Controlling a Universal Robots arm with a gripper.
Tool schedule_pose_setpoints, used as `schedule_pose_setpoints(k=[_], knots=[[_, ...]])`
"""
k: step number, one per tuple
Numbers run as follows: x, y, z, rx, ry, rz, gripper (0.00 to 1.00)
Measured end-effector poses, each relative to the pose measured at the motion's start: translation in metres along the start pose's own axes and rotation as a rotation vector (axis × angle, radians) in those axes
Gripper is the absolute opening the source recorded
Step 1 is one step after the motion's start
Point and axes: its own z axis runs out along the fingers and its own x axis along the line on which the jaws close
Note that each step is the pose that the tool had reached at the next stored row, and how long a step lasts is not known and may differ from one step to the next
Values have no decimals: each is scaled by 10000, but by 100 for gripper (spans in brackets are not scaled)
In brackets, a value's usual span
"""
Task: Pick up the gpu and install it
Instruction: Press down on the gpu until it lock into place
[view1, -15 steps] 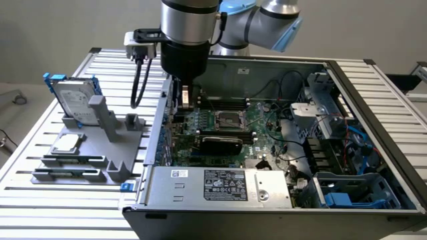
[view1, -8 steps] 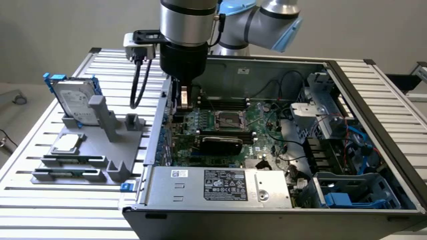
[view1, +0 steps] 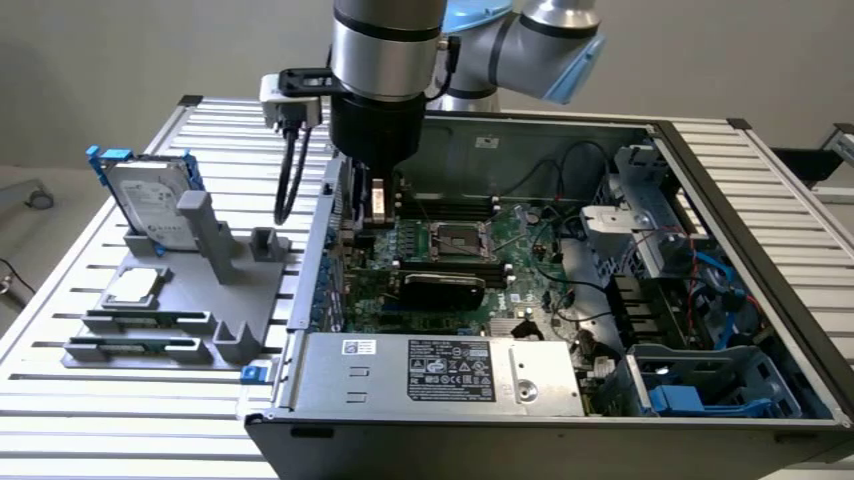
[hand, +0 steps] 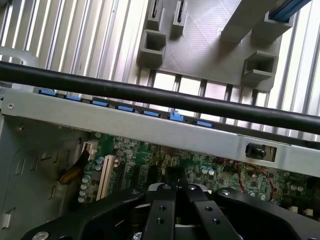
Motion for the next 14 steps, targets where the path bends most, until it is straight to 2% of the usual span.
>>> schedule_pose_setpoints(k=[6, 10, 14], knots=[[31, -162, -3, 11, -53, -7, 11], [51, -265, -13, 10, -51, -7, 11], [64, -331, -11, 12, -53, -7, 11]])
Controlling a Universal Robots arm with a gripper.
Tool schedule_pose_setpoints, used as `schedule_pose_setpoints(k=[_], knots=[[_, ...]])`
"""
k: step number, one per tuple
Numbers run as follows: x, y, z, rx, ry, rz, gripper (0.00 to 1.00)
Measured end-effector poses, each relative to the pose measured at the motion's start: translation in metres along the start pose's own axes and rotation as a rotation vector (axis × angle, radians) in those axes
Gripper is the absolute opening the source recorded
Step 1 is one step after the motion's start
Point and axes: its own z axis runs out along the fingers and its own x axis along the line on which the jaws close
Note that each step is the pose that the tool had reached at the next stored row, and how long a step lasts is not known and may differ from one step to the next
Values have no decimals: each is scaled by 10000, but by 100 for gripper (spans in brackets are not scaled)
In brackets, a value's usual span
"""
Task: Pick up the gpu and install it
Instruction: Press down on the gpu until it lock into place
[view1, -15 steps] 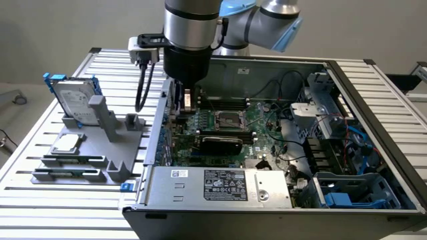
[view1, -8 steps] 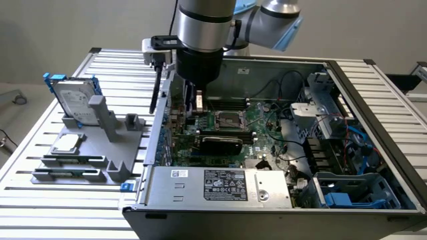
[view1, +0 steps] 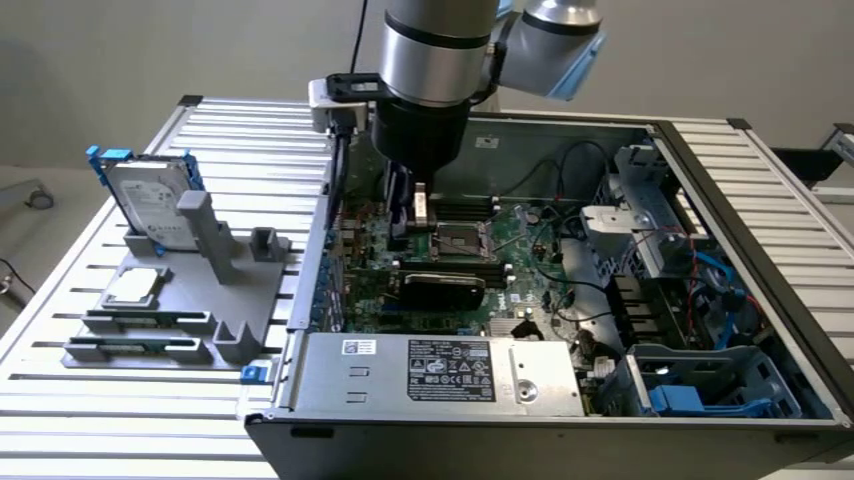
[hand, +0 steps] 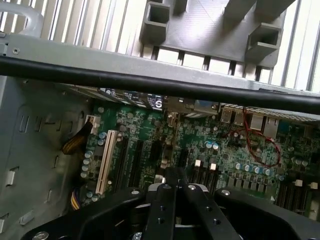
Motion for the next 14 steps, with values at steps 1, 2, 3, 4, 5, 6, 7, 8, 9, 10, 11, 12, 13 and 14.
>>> schedule_pose_setpoints(k=[1, 2, 3, 4, 5, 6, 7, 8, 9, 10, 11, 12, 13, 14], knots=[[1, -4, 1, -1, 2, 0, 11], [1, -6, 4, -2, 2, 1, 11], [1, -8, 8, -2, 1, 2, 12], [2, -11, 9, -3, 3, 1, 12], [3, -16, 10, -3, 3, -1, 17], [4, -21, 11, -2, 2, 0, 17], [5, -28, 12, -1, 0, 0, 24], [8, -37, 13, -1, 0, -1, 30], [13, -45, 15, -2, -2, 0, 36], [23, -50, 20, 0, -9, -1, 36], [35, -55, 28, 2, -15, 4, 36], [44, -57, 35, 2, -18, 21, 42], [51, -58, 46, 2, -26, 71, 42], [53, -59, 58, 2, -38, 146, 42]])
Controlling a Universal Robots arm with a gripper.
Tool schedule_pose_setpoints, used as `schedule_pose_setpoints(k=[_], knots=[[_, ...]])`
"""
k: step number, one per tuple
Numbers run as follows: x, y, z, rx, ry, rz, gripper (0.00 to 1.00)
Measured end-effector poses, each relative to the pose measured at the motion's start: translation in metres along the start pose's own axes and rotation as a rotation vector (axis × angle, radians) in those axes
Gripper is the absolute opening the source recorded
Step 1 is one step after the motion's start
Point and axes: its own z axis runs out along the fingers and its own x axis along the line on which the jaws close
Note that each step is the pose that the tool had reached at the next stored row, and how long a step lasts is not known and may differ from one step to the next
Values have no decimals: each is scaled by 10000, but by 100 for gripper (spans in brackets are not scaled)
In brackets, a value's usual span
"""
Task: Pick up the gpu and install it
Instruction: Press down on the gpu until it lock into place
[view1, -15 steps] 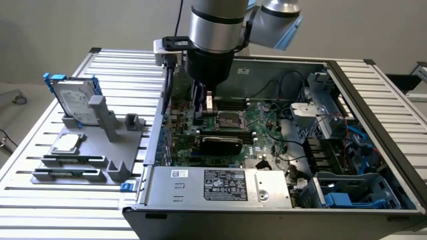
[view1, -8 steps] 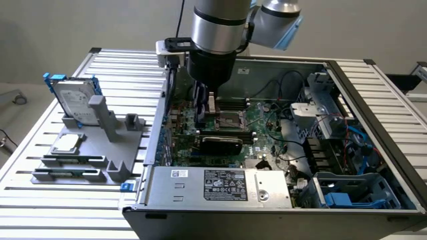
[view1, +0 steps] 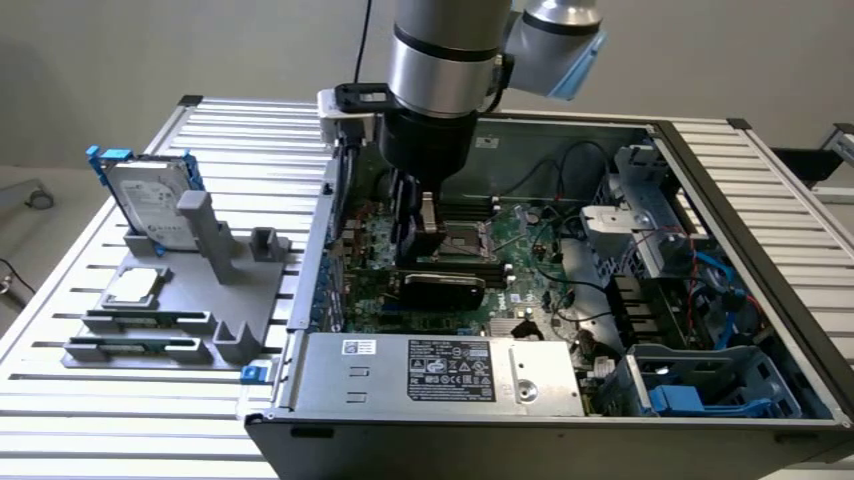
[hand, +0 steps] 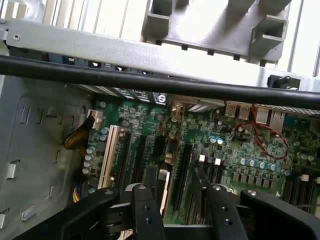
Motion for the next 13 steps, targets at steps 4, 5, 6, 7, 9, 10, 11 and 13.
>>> schedule_pose_setpoints(k=[4, 5, 6, 7, 9, 10, 11, 13], knots=[[2, -7, 60, -5, -55, 415, 42], [3, -10, 76, -7, -70, 519, 42], [4, -12, 95, -7, -86, 626, 42], [4, -15, 113, -8, -101, 718, 42], [6, -20, 149, -8, -130, 895, 42], [8, -22, 166, -9, -142, 973, 42], [10, -26, 184, -9, -156, 1041, 42], [15, -32, 220, -10, -182, 1170, 42]])
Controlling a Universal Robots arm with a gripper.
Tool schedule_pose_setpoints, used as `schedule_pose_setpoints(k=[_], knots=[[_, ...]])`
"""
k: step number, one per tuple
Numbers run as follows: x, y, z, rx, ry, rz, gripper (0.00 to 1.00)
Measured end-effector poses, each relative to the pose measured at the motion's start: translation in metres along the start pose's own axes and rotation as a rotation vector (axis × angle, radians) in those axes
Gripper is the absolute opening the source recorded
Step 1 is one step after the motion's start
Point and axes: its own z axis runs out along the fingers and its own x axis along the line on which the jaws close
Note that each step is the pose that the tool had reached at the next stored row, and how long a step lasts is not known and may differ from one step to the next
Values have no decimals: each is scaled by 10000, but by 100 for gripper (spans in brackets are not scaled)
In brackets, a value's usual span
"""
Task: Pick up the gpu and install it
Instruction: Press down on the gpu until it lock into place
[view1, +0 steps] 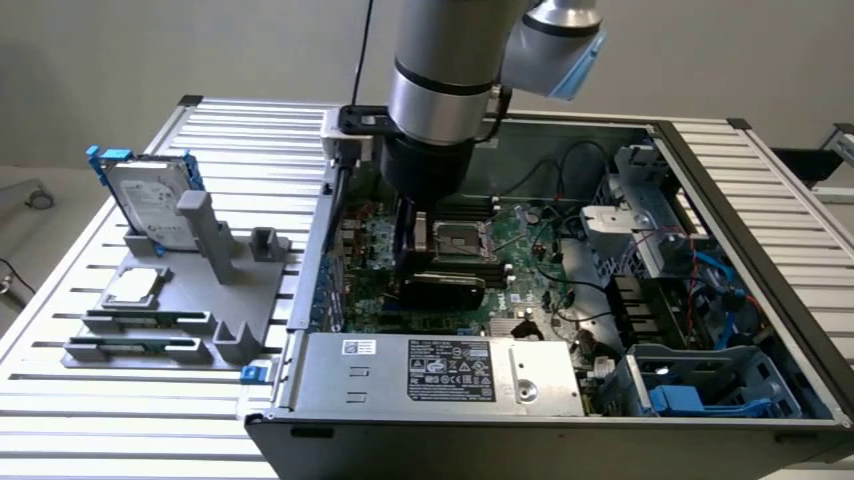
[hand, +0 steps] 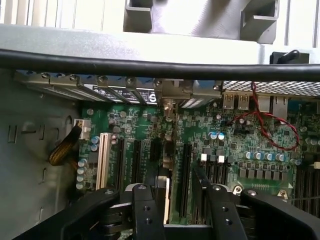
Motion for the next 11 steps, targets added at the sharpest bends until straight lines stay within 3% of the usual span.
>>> schedule_pose_setpoints(k=[11], knots=[[72, -61, 88, 0, -62, 324, 42]])
